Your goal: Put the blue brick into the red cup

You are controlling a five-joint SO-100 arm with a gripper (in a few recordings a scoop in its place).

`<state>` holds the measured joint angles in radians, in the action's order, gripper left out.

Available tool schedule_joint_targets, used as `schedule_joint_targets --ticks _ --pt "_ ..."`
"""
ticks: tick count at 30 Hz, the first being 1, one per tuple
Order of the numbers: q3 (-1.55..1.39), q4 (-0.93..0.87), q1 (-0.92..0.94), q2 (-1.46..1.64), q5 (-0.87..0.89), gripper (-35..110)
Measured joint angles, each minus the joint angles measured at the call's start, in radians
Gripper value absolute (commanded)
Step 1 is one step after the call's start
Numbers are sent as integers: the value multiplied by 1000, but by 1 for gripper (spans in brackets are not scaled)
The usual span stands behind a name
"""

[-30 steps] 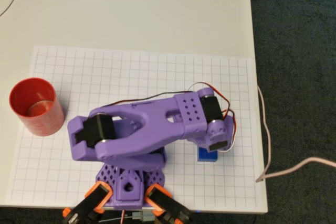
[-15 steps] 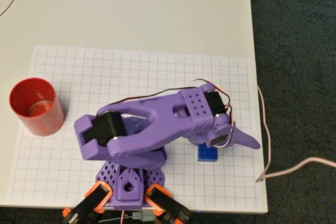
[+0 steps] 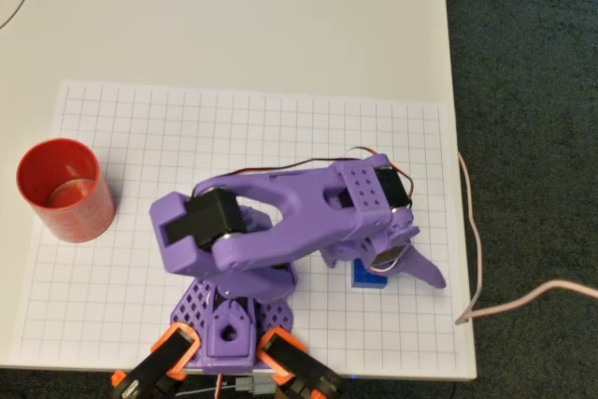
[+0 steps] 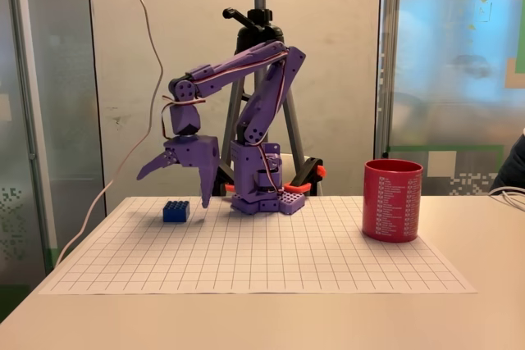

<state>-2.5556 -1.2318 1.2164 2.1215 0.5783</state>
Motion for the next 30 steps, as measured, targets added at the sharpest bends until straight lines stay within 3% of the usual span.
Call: schedule_joint_targets --ticks 2,5,7,8,30 --pt "-2 3 0 -15 0 57" --pt "-3 28 0 -31 0 40" --pt "-23 71 6 -46 -9 21" --pt "-29 71 20 -46 -17 0" --pt "57 86 89 49 -117 0"
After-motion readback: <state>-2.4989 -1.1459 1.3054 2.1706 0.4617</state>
